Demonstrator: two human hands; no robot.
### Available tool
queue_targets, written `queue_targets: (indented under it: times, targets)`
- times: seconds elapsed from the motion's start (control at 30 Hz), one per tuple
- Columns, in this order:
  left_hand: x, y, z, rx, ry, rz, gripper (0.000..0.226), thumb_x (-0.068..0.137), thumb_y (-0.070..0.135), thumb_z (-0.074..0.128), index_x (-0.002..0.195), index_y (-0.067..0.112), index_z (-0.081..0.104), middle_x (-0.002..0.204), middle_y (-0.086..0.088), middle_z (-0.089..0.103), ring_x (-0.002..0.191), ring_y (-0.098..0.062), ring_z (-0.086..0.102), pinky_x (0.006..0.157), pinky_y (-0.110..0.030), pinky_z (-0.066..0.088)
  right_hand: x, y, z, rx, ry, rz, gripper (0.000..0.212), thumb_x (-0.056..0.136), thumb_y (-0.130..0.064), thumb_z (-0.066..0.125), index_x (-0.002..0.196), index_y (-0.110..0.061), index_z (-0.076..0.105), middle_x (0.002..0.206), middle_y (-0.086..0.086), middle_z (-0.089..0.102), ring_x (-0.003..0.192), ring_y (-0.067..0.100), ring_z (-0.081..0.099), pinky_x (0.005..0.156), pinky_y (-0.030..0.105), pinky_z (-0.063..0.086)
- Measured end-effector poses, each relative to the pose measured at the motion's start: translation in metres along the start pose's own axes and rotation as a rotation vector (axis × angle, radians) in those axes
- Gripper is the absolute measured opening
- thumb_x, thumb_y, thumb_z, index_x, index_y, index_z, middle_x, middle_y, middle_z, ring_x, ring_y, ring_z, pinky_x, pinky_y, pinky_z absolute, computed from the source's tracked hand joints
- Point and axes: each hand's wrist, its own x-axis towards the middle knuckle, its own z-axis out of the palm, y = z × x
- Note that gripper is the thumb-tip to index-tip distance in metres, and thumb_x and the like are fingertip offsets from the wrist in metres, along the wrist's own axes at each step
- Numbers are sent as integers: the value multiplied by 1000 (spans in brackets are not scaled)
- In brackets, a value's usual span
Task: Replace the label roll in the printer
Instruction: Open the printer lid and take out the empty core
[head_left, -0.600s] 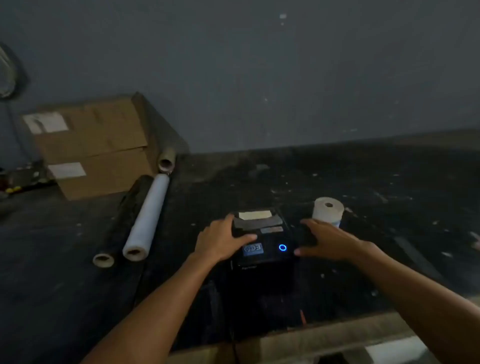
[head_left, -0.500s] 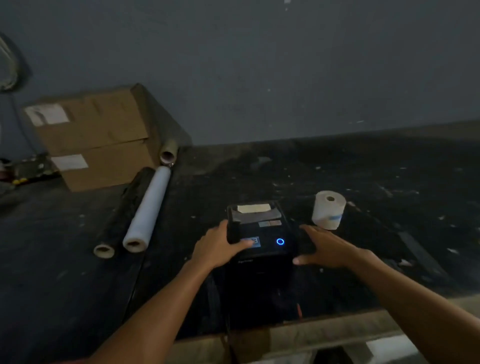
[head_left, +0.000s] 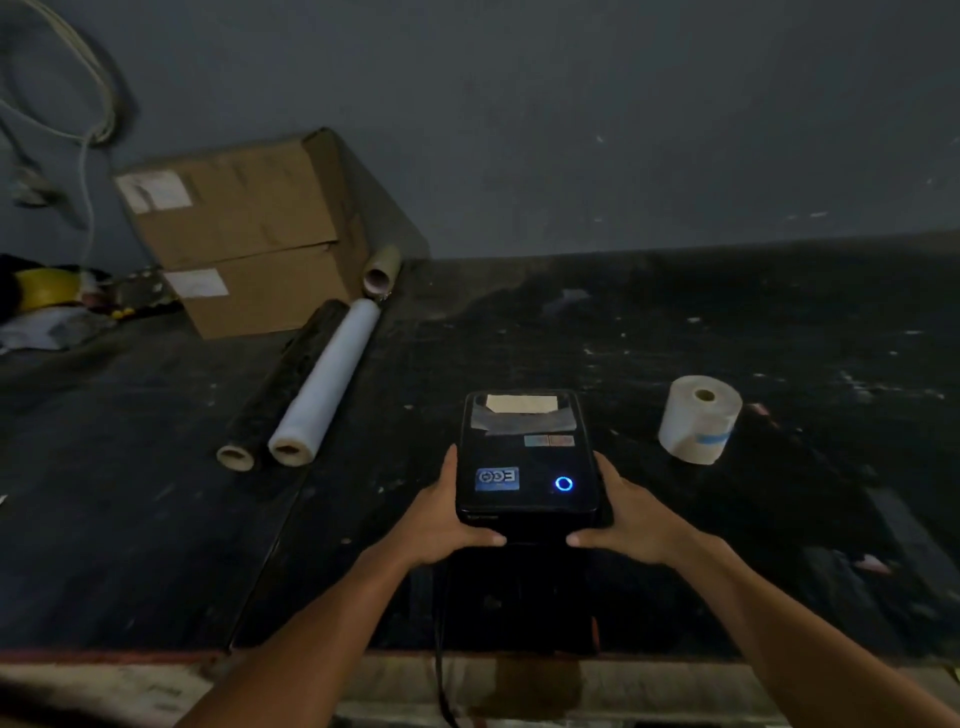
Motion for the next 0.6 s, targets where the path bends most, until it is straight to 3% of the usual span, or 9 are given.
queue_targets:
  times: [0.13, 0.23, 0.5, 0.6]
  targets:
    - [4, -9, 0, -4, -12, 18, 132, 67, 35, 85, 149, 30, -19, 149, 7, 42, 124, 2, 44, 109, -20, 33, 6, -5, 3, 35, -53, 24, 126, 64, -44, 80, 145, -34, -16, 153, -2, 32, 139, 18, 31, 115, 40, 22]
    - [7, -13, 0, -3, -28, 28, 134, 67, 40, 83, 147, 32, -23, 151, 3, 40, 131, -7, 45, 115, -32, 34, 8, -6, 0, 17, -77, 41, 127, 65, -47, 79, 144, -33, -20, 153, 0, 32, 138, 19, 33, 116, 41, 23]
    - [8, -18, -1, 39, -25, 55, 134, 69, 42, 81, 145, 27, -28, 153, -3, 38, 133, -15, 46, 114, -35, 35, 7, -10, 3, -40, -34, 52, 125, 64, -49, 79, 146, -30, -13, 154, 1, 30, 139, 20, 31, 113, 38, 23]
    - [8, -20, -1, 33, -9, 56, 133, 69, 43, 81, 145, 31, -28, 150, -3, 43, 131, -14, 48, 112, -29, 36, 7, -7, 6, -69, 11, 84, 125, 63, -53, 78, 146, -29, -12, 153, 2, 31, 139, 21, 32, 114, 39, 24]
